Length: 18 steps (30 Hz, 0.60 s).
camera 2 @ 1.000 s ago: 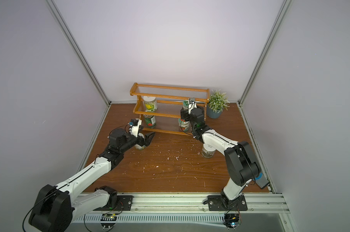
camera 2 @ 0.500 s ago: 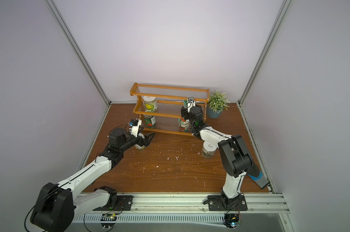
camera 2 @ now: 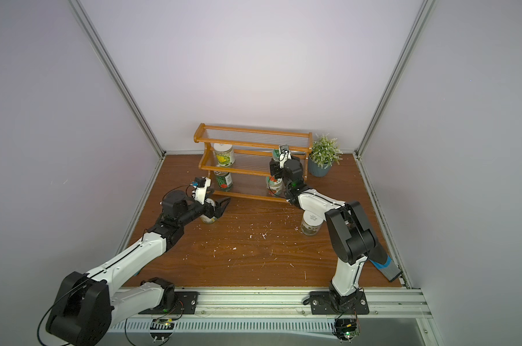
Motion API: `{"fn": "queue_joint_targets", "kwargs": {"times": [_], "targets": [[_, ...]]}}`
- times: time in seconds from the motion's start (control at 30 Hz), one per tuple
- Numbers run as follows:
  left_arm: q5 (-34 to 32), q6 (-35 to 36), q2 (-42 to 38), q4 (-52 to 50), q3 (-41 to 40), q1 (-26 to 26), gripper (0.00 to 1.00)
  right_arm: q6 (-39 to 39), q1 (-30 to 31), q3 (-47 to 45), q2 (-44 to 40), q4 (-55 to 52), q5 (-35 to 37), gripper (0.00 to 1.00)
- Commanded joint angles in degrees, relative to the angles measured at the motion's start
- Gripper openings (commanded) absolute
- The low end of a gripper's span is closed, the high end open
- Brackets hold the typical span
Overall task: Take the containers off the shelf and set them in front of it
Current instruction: 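Pick up a container from the shelf.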
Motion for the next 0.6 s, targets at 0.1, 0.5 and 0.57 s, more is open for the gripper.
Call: {"fn": "queue_joint_targets", "kwargs": {"times": [0.1, 0.5, 0.57], "targets": [[0.3, 0.1, 0.6, 1.5, 1.1, 0.8, 1.0, 2.0, -0.1, -1.6, -7.2, 2.0, -3.3, 0.45], [0.2, -0.1, -0.2, 1.4, 1.0, 0.9, 1.0, 1.8, 1.7, -9.0, -17.3, -1.4, -7.7, 0.43], [0.2, -0.2, -0.2, 1.5, 0.9, 0.9, 1.0, 2.1, 2.3, -11.1, -20.0, -1.9, -7.5, 0.43]]}}
